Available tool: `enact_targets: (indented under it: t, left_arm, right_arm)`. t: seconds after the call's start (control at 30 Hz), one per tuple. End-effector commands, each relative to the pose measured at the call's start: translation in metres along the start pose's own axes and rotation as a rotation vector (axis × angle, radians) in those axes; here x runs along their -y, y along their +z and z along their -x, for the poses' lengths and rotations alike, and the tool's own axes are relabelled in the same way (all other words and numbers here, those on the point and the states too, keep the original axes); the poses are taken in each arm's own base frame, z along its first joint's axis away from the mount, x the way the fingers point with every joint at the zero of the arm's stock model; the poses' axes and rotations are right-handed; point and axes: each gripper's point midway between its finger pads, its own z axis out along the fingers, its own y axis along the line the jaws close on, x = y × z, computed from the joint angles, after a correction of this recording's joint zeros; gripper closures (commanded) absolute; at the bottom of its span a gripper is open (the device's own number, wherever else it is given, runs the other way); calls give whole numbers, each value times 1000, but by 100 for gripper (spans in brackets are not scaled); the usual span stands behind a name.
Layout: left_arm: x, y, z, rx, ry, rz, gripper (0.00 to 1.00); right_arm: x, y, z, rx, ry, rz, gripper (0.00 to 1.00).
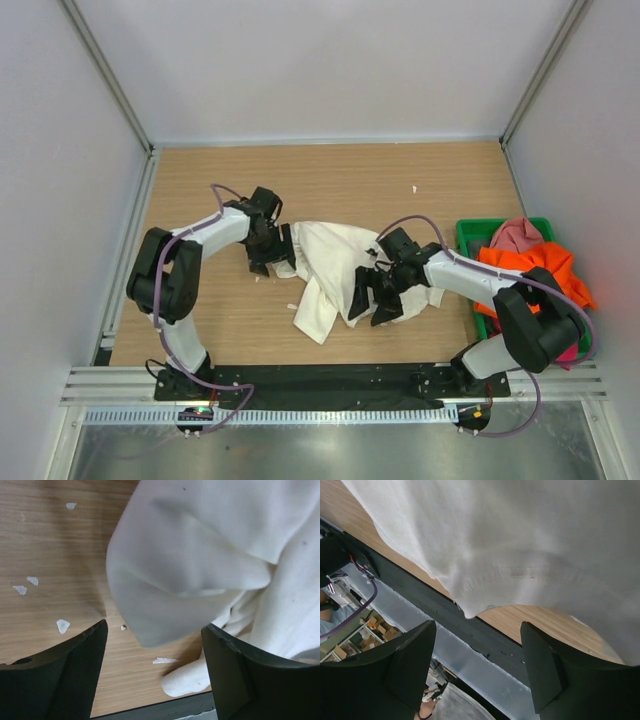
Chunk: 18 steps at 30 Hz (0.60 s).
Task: Fold and stack the t-shirts
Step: Flatten the tshirt out
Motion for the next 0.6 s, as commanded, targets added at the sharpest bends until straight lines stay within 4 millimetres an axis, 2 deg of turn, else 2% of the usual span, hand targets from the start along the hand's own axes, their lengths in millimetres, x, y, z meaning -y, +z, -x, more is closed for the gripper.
enact_targets:
  t: [0.0,0.13,0.17,0.23,0.27,0.3,0.33,0.37,0.43,0.47,0.5,0.53,0.57]
  left_arm:
    - [7,4,19,32,47,-17,28]
    - [1,7,27,41,57,26,40]
    - [-1,9,25,28,54,38,49]
    - [-7,9,24,28,53,55,59]
    - [-8,10,24,34,53,57,71]
    - [-9,9,24,41,55,60,79]
    - [-10,6,24,47,58,61,87]
    - [-12,2,22,46,58,71,100]
    - [-16,-10,22,77,55,94,100]
    - [-16,-32,24,127,55,89,100]
    - [-18,-44,23,151,53,97,100]
    - [-26,-58,28,212,45,140,100]
    - [-24,-93,28,288,37,116,100]
  right_arm:
    - [-21,10,5,24,-38,79,26]
    - [-26,24,11,40,14,69,36]
    - [-18,29,19,85,29,15,44]
    - [-16,31,32,144,52,-10,52]
    - [-14,32,40,171,56,-28,63]
    - [-14,33,43,180,61,-34,70]
    - [-14,33,45,184,68,-39,82]
    - [-15,29,51,208,64,-62,98]
    - [-20,12,58,260,48,-91,99]
    - [-13,0,54,267,26,-155,99]
    - [-31,-35,77,404,-24,-175,99]
    - [-33,-54,84,460,-45,-218,99]
    - [-45,-85,86,507,-63,-250,99]
